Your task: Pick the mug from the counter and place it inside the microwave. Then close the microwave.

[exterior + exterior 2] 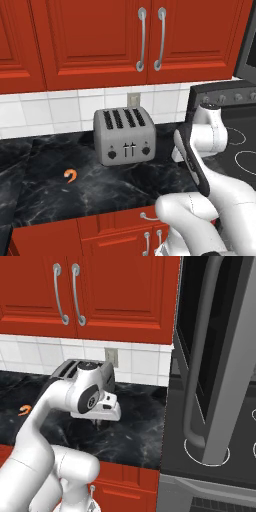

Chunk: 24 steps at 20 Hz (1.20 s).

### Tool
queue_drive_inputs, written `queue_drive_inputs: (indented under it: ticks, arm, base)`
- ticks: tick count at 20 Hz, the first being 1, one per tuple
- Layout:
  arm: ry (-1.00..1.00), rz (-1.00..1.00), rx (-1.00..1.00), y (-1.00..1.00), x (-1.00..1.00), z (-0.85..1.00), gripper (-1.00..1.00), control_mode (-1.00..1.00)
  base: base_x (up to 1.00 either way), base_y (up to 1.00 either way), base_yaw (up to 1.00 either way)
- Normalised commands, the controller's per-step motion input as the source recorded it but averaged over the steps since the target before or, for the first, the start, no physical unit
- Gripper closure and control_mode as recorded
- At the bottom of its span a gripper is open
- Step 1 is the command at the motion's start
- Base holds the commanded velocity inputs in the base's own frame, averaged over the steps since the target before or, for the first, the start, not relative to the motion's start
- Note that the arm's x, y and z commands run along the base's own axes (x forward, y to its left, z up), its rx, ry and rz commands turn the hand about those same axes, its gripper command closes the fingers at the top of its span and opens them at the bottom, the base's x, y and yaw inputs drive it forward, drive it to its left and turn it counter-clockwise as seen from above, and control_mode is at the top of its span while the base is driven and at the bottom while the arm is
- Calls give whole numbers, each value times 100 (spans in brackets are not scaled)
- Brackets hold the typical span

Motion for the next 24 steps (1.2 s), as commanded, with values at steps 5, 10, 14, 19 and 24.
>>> queue_drive_inputs:
  ticks: [5,10,14,19,24]
  arm:
    - [-4,0,0,0,-20,59,100,-100]
    - [-5,0,0,0,-10,53,100,-100]
    - [-5,0,0,0,-1,51,100,-100]
    - [-1,-2,0,4,-14,49,100,-100]
    - [-1,-1,1,6,-30,38,100,-100]
  base:
    - [0,0,0]
    - [0,0,0]
    - [0,0,0]
    - [0,0,0]
    - [0,0,0]
